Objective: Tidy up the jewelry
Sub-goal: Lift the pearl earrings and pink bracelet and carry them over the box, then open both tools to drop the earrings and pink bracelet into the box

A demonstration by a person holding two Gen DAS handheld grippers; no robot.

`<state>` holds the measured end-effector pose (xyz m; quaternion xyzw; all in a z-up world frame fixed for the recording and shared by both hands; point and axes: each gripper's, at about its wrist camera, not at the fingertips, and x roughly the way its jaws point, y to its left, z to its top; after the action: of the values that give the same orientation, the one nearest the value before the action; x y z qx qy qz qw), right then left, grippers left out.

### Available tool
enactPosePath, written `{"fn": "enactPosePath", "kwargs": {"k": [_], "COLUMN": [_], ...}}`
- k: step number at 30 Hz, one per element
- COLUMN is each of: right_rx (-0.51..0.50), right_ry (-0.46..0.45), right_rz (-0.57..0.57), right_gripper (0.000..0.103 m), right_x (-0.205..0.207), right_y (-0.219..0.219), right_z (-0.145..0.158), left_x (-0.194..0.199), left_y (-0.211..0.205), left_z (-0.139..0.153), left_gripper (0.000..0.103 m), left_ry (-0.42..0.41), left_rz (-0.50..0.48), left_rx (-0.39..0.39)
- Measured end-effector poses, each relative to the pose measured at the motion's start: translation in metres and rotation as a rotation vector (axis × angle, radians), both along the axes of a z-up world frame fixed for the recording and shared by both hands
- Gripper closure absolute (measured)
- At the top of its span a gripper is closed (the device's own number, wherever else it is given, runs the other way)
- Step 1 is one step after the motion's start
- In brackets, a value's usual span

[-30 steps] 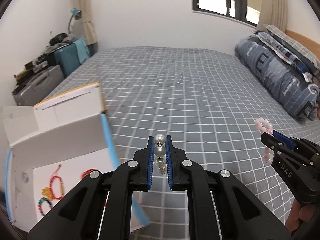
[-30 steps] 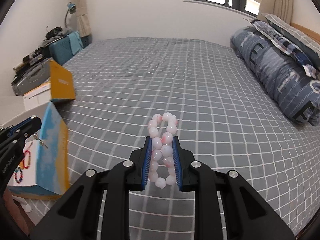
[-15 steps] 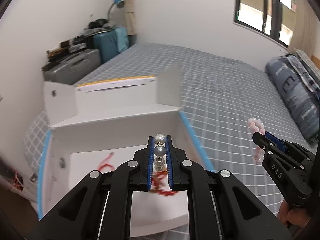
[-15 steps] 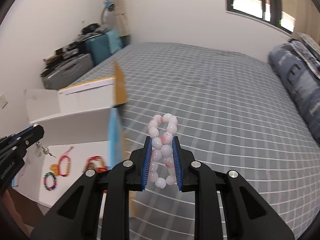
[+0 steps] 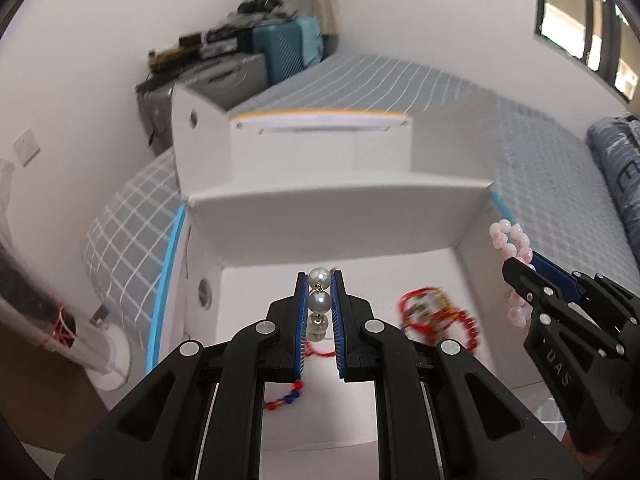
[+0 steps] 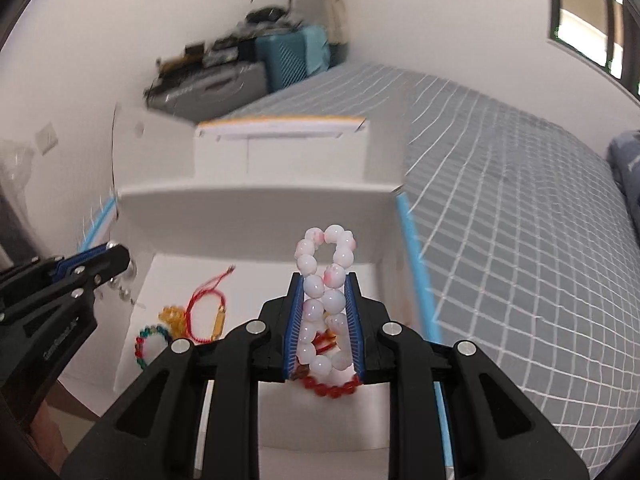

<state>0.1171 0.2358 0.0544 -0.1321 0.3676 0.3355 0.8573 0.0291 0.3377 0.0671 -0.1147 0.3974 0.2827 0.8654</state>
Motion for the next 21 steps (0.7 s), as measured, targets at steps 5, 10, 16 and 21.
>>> {"fn": "enactPosePath", "kwargs": {"k": [5, 10, 16, 21], "right_rx": [-0.103, -0.144, -0.155, -0.149], "right_ry": [0.059, 0.092, 0.108, 0.116], "right_rz": [0.010, -0.002, -0.004, -0.023], "right_gripper": [0.083, 0.083, 0.083, 0.071], "right_x": [0.003, 0.005, 0.010, 0.011], "right_y": [0.020, 0.026, 0.027, 0.028], "right_z": [-0.027, -0.040, -0.045, -0.044], "left_x": [0.009, 0.011, 0.016, 0.015], "left_y": [0.016, 0.018, 0.018, 0.024], "left_z": [-0.033, -0.043, -0.046, -0.045], "left_gripper": [0.092, 0.092, 0.092, 0.088], "left_ry": [0.099, 0.131, 0.139, 0.133], "left_rz": [0.010, 0.021, 0.015, 0.035], "left_rx": [-0.054, -0.063, -0.072, -0.096]}}
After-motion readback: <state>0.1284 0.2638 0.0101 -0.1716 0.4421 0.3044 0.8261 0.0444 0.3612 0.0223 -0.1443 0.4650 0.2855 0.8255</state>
